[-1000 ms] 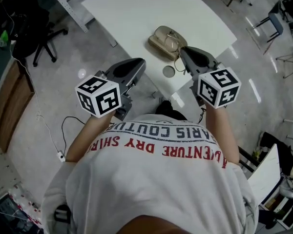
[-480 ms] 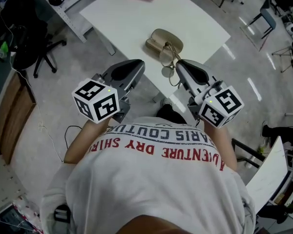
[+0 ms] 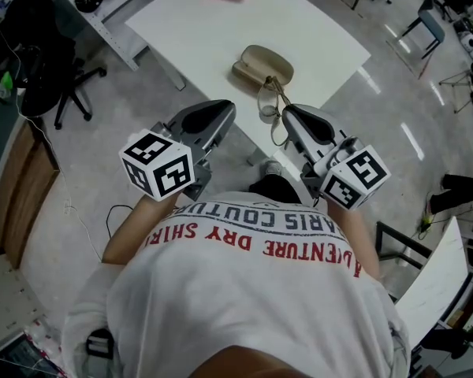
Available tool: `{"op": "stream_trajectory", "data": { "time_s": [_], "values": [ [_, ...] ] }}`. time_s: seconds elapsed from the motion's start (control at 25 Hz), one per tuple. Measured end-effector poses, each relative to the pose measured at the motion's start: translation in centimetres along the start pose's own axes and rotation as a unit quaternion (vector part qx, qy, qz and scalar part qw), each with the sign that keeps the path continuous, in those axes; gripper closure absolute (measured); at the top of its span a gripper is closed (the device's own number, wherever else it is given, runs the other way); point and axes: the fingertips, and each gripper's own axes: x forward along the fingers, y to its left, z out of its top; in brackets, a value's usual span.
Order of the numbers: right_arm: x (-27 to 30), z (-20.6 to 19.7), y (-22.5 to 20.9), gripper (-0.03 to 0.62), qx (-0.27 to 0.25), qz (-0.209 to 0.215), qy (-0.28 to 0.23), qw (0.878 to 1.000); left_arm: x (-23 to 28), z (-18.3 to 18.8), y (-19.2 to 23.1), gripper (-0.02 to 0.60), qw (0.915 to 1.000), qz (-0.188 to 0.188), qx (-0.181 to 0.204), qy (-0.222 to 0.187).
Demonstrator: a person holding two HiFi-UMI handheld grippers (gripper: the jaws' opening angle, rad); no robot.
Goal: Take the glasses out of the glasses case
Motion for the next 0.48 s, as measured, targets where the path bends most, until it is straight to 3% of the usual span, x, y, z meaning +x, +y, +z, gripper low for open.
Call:
{"op": "stream_trajectory", "data": {
  "time_s": [0.48],
  "values": [
    [-0.02, -0.92, -0.74, 0.562, 0.009, 0.007, 0.002, 1.0, 1.06, -1.05, 0.13, 0.534, 0.9998, 0.001, -0.007, 0.017]
  ]
}}
